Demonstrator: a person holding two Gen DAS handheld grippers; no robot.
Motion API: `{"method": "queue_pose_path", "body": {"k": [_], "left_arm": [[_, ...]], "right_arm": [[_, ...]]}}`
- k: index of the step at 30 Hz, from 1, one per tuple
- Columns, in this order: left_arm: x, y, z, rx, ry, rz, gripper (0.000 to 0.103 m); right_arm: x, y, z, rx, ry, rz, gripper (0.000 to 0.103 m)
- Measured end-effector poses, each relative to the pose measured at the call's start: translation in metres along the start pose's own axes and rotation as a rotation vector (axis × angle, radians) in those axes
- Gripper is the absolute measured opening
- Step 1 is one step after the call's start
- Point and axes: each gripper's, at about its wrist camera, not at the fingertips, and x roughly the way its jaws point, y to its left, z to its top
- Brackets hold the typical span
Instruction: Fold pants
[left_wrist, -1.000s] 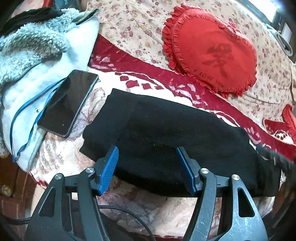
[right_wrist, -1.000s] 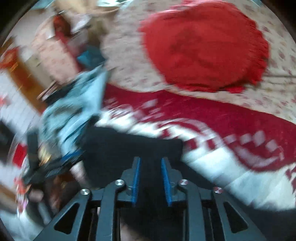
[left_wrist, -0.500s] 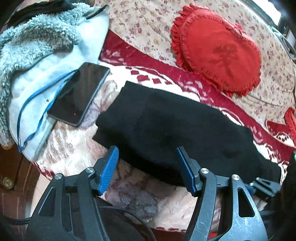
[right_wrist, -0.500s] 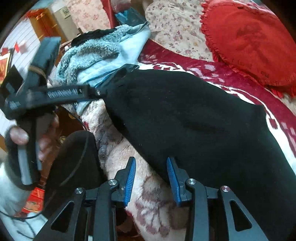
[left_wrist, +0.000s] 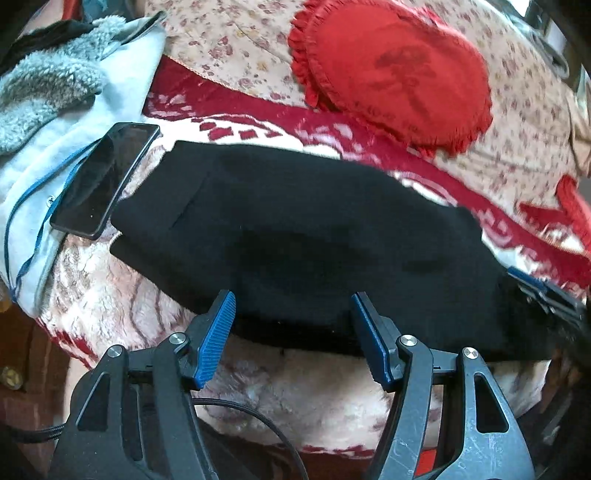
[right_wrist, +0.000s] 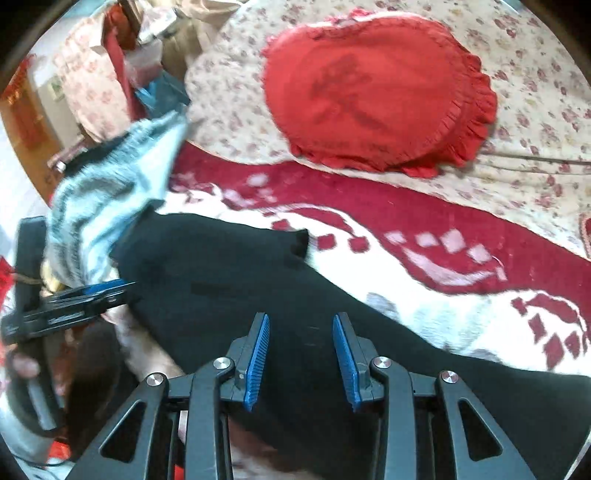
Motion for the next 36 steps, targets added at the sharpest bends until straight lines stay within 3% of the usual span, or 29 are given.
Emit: {"method": "queue_pose_path", "body": {"k": [3, 7, 11, 16, 20, 23, 26, 27, 28, 30, 36], "left_arm": [[-0.001, -0.006, -0.003, 0.038, -0.005, 0.031, 0.064], [-0.011, -0.007, 0.004, 0.019, -0.022, -0.023, 0.064], [-0.020, -0.025, 0.008, 0.046, -0.044, -0.065, 0.064], [-0.009, -0.065, 0.009, 0.115, -0.008, -0.125, 0.064], [0.005, -0.095, 0.007, 0.157, 0.033, -0.147, 0.064], [0.010, -0.111, 0.005, 0.183, 0.045, -0.144, 0.064], [0.008, -0.118, 0.007, 0.199, 0.043, -0.140, 0.064], [0.008, -0.119, 0.007, 0.198, 0.044, -0.140, 0.064], [0.007, -0.119, 0.009, 0.196, 0.045, -0.142, 0.064], [0.006, -0.119, 0.010, 0.190, 0.041, -0.144, 0.064], [0.009, -0.122, 0.006, 0.196, 0.054, -0.140, 0.064]], "right_arm": [[0.007, -0.014, -0.011, 0.022, -0.008, -0.021, 0.034], [-0.020, -0.025, -0.017, 0.054, -0.039, -0.039, 0.034], [-0.061, -0.058, -0.038, 0.124, -0.066, -0.179, 0.034], [-0.115, -0.118, -0.082, 0.281, -0.101, -0.320, 0.035], [-0.134, -0.148, -0.102, 0.390, -0.116, -0.329, 0.035], [-0.128, -0.149, -0.100, 0.370, -0.124, -0.293, 0.035], [-0.108, -0.147, -0.096, 0.340, -0.078, -0.274, 0.034], [-0.105, -0.145, -0.093, 0.317, -0.077, -0.268, 0.026], [-0.107, -0.141, -0.089, 0.288, -0.089, -0.270, 0.008], [-0.112, -0.135, -0.081, 0.249, -0.115, -0.301, 0.007], [-0.097, -0.142, -0.075, 0.202, -0.087, -0.451, 0.007]]}}
